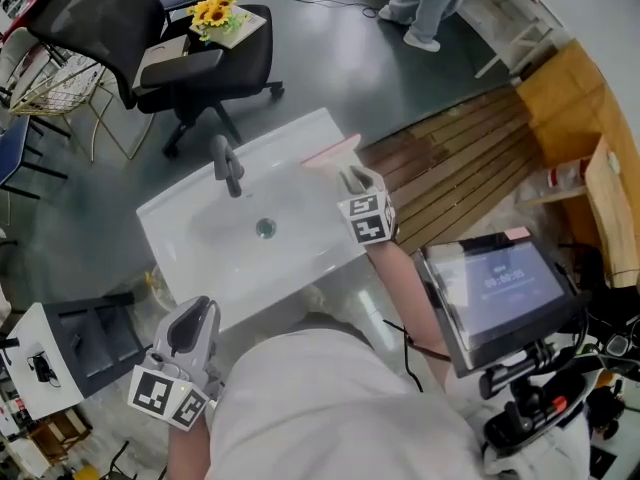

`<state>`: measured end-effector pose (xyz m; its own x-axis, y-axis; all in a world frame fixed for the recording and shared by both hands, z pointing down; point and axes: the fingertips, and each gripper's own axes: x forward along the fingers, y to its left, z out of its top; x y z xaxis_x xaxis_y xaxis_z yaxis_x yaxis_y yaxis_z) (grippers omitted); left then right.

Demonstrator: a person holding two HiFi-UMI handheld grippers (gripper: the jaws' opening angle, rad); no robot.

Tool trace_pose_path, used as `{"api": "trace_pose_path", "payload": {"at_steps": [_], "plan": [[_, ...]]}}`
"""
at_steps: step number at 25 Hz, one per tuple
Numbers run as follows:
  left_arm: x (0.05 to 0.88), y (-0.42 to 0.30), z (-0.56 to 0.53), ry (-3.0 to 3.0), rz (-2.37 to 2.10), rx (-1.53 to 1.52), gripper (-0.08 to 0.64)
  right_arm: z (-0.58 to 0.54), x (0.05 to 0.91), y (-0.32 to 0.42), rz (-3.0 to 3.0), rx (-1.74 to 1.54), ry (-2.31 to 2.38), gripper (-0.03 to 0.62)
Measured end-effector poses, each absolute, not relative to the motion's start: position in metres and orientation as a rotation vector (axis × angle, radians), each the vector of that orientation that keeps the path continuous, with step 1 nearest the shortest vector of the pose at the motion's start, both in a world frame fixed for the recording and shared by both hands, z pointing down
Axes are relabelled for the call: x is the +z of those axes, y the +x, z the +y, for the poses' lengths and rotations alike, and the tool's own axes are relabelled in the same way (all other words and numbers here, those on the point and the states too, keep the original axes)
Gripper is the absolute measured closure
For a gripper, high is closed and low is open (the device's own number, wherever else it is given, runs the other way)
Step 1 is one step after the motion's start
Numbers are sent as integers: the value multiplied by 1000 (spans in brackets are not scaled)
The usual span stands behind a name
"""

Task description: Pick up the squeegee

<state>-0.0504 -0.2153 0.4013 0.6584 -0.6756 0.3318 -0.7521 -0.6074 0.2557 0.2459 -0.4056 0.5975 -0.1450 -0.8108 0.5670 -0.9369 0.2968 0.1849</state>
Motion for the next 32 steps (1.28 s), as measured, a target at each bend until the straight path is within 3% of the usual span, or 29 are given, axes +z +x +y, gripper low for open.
{"api": "trace_pose_path", "payload": {"at_steps": [32], "plan": [[413,-164,-111,2602,-861,203,552,-225,495,112,-2032,221,1667,491]]}}
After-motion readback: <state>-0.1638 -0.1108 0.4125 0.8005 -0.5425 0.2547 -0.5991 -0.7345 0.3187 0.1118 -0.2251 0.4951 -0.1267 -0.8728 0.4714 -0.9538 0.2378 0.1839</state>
